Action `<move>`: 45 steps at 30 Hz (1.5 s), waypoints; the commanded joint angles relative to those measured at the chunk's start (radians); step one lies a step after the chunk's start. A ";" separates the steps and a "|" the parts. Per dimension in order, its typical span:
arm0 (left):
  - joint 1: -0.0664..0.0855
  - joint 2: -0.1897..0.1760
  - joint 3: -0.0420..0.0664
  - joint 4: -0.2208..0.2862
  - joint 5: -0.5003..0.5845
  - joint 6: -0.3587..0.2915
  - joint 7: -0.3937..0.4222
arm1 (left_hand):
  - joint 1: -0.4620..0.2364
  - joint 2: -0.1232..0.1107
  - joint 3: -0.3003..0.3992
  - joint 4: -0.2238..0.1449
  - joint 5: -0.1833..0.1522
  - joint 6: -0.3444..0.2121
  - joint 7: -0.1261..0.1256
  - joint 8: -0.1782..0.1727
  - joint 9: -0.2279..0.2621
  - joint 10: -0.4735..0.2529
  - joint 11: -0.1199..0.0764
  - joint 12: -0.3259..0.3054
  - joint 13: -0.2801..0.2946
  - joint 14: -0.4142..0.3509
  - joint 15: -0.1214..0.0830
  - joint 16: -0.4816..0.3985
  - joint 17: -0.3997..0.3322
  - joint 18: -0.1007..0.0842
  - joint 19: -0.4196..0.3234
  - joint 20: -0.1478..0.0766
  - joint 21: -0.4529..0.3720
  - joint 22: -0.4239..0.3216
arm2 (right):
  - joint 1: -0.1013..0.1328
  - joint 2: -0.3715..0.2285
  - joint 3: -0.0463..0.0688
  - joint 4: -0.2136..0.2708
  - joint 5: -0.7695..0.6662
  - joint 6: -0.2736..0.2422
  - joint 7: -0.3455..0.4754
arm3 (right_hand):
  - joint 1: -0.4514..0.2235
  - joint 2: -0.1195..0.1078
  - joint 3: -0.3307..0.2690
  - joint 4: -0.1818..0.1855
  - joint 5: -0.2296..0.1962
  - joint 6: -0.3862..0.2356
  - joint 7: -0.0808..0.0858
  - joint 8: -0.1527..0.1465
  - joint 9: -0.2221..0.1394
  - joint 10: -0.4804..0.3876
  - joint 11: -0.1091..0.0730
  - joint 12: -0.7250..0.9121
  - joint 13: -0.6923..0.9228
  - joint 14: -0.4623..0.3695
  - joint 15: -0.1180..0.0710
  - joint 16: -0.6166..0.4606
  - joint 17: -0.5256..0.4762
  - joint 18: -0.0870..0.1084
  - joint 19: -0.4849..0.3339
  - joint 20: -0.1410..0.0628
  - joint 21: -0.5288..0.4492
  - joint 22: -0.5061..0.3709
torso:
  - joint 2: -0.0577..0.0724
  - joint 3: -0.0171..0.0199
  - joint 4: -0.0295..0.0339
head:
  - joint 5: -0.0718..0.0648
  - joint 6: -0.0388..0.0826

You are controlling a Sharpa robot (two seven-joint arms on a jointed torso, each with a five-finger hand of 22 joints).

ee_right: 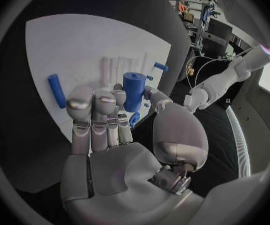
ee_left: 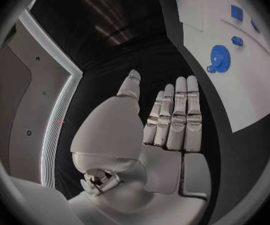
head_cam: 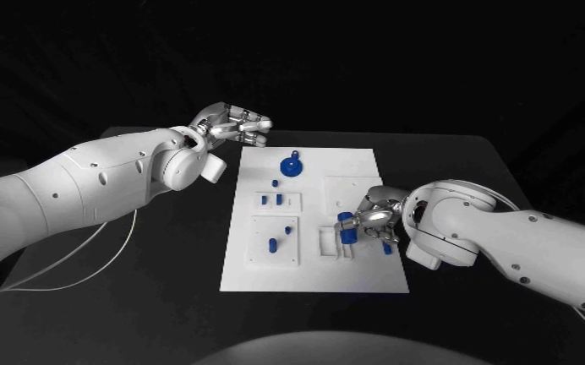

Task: Assemble the parts on the task board

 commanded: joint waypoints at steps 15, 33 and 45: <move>0.000 0.006 -0.001 0.001 -0.011 0.027 0.001 | -0.011 0.006 -0.001 0.007 -0.005 -0.007 0.000 0.000 0.001 -0.008 0.003 0.004 0.001 0.000 0.004 -0.002 0.002 -0.007 0.000 0.006 0.010 -0.009 | 0.013 0.069 -0.066 -0.045 -0.065 0.044 -0.007 | 0.042 0.048 0.124 -0.162 -0.004 0.007 -0.001 0.003 -0.021 0.000 -0.002 -0.007 -0.005 -0.004 -0.005 -0.002 0.005 -0.014 0.057 -0.006 -0.004 0.071 | 0.002 0.0021 0.0011 | 0.007 -0.001; 0.000 0.004 -0.001 0.003 -0.013 0.028 0.000 | -0.012 0.004 0.002 0.011 -0.006 -0.007 0.000 0.000 0.001 -0.009 0.003 0.004 0.001 0.000 0.004 -0.002 0.002 -0.007 0.000 0.006 0.014 -0.015 | 0.013 0.109 -0.073 -0.065 -0.109 0.036 -0.006 | 0.041 0.049 0.108 -0.156 -0.002 0.012 -0.003 0.003 -0.026 0.003 -0.003 -0.004 -0.005 -0.002 -0.006 -0.001 0.007 -0.014 0.059 -0.006 -0.001 0.073 | 0.001 0.0002 0.0013 | 0.010 -0.004; 0.000 0.002 -0.001 0.003 -0.013 0.030 -0.004 | -0.013 0.004 0.002 0.013 -0.006 -0.008 0.000 0.000 0.001 -0.009 0.004 0.004 0.001 -0.001 0.005 -0.002 0.003 -0.007 -0.001 0.006 0.018 -0.022 | 0.012 0.124 -0.073 -0.084 -0.104 0.041 -0.007 | 0.036 0.055 0.057 -0.125 -0.043 0.016 -0.003 0.003 -0.044 0.004 -0.002 -0.004 -0.006 -0.002 -0.005 -0.002 0.008 -0.014 0.058 -0.006 -0.001 0.074 | 0.001 0.0004 0.0013 | 0.012 -0.005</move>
